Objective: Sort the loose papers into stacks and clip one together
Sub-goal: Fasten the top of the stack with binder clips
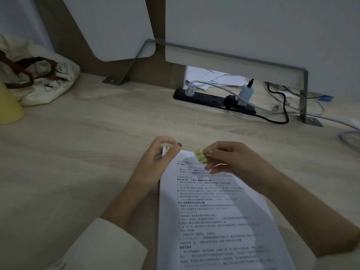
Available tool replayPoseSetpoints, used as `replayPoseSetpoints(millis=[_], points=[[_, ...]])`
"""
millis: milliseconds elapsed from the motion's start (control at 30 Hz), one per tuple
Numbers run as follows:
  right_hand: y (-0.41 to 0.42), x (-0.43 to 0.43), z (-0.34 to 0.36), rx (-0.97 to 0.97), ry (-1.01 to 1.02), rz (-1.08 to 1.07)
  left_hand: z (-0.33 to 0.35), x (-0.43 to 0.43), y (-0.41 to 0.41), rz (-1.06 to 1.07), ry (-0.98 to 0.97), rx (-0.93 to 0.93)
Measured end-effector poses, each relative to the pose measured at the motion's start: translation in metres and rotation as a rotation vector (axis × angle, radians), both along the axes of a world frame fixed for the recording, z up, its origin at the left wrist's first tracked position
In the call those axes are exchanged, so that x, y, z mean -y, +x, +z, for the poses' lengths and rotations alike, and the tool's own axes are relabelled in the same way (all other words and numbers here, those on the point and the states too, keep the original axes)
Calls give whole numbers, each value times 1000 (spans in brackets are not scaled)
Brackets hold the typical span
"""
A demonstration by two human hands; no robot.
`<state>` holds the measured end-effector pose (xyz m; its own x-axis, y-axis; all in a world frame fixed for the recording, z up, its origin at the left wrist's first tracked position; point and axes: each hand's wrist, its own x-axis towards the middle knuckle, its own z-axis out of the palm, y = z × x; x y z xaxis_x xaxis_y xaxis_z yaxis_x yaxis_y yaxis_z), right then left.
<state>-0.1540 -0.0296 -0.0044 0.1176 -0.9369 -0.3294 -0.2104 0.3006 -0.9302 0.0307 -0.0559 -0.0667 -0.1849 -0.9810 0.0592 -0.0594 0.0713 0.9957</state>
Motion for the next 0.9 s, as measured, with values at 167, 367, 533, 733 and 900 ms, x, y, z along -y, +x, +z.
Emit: replayPoseSetpoints(millis=[167,367,533,733,900], points=[[30,14,-12,90,14,-2,0,2,0,-92,-43,50],[36,18,-19,-14,-20,-17,-12,6,4,-124,-96,164],[26,17,-16,193,81,54,-14,6,1,-82,-111,158],[23,18,-26,175,35,19,-16,5,1,-77,-89,130],[5,25,-14,-302,-264,-44,-15,6,-6,77,162,43]])
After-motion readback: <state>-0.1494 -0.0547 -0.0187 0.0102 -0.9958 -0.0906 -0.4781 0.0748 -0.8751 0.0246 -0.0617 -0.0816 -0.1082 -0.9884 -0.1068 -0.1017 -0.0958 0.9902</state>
